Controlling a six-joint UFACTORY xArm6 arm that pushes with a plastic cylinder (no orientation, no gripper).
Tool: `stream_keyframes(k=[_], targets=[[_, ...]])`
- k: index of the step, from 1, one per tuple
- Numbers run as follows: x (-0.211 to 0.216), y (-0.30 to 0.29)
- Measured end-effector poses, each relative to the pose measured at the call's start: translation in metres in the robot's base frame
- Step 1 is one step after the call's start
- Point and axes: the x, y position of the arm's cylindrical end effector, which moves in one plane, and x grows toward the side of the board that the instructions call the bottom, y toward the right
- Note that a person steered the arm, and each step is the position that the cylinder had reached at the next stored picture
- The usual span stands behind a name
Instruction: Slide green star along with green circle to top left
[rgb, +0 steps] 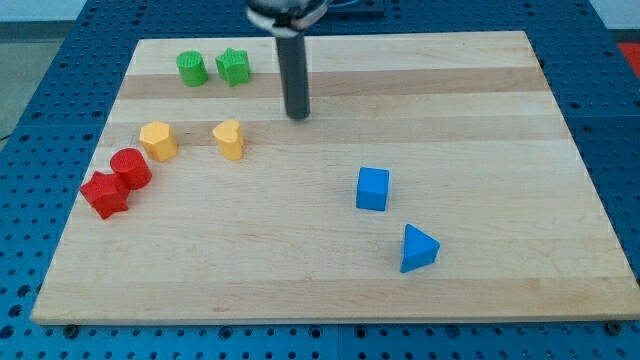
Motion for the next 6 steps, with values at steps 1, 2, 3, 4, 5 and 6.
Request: stream_keyframes(k=[1, 2, 3, 4, 5, 6], targets=[[-0.070, -0.017], [-0.087, -0.073], [-0.089, -0.090], [-0.098, -0.097], [-0.098, -0.125], [-0.098, -0.132]])
